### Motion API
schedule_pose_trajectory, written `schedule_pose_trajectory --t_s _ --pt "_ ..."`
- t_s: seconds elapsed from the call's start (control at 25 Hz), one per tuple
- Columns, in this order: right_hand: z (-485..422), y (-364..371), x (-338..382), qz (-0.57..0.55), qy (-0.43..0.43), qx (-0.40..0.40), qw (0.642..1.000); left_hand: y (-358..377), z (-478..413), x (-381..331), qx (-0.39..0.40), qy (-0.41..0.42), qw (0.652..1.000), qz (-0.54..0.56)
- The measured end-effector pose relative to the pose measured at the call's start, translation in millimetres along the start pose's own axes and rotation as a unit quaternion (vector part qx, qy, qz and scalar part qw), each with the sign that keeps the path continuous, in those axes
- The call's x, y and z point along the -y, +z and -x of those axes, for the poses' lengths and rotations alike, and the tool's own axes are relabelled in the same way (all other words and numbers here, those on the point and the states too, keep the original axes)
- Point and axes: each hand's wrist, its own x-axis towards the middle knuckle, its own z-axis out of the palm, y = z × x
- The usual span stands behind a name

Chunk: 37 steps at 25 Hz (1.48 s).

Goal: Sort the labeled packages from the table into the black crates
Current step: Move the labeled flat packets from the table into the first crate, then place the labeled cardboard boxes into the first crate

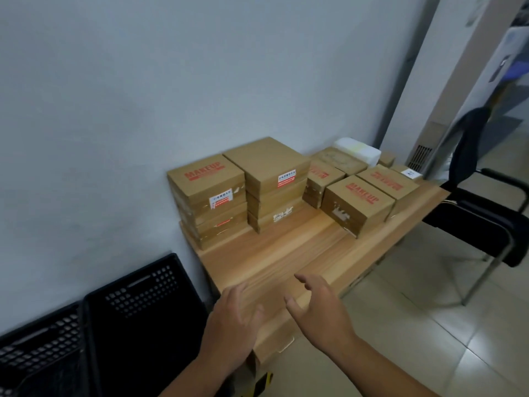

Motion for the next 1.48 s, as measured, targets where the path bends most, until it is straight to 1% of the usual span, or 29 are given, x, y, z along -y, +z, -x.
schedule_pose_trajectory --t_s 0.16,0.32,0.4,0.52,0.68,0.8,0.88,0.96,1.0,1.08,1.16,1.28,1.36,1.4,1.48 --pt "-55 -24 -34 0.006 -0.003 0.008 1.000 24 -53 -32 -0.013 -0.011 0.999 0.031" --pt "-131 -25 -51 0.019 -0.014 0.024 0.999 36 -135 -47 -0.057 -0.010 0.997 0.052" --pt "-169 -25 -57 0.016 -0.012 0.029 0.999 43 -176 -52 -0.079 -0.027 0.994 0.074" --pt "-208 -22 -56 0.013 -0.015 0.054 0.998 48 -212 -60 -0.096 -0.055 0.991 0.079" --pt "-262 -10 -39 0.010 -0.065 0.082 0.995 40 -249 -61 -0.122 -0.083 0.986 0.076" --pt "-301 1 -18 -0.001 -0.123 0.103 0.987 25 -264 -57 -0.178 -0.119 0.974 0.067" --pt "-319 17 0 -0.023 -0.182 0.131 0.974 17 -266 -57 -0.201 -0.141 0.969 0.019" --pt "-327 33 23 -0.016 -0.244 0.180 0.953 11 -265 -58 -0.215 -0.143 0.965 -0.047" --pt "-330 40 32 -0.026 -0.268 0.196 0.943 4 -266 -60 -0.228 -0.148 0.960 -0.062" --pt "-336 53 45 -0.057 -0.275 0.221 0.934 -14 -270 -62 -0.269 -0.167 0.947 -0.061" --pt "-343 60 52 -0.085 -0.253 0.233 0.935 -35 -275 -59 -0.303 -0.173 0.935 -0.072" --pt "-351 65 55 -0.076 -0.234 0.236 0.940 -61 -283 -48 -0.345 -0.185 0.917 -0.076" --pt "-355 71 57 -0.072 -0.226 0.221 0.946 -76 -294 -34 -0.375 -0.209 0.903 -0.024" --pt "-355 76 58 -0.066 -0.230 0.203 0.950 -80 -300 -27 -0.377 -0.221 0.899 0.005" --pt "-355 84 64 -0.046 -0.240 0.151 0.958 -81 -313 -14 -0.353 -0.225 0.907 0.033"
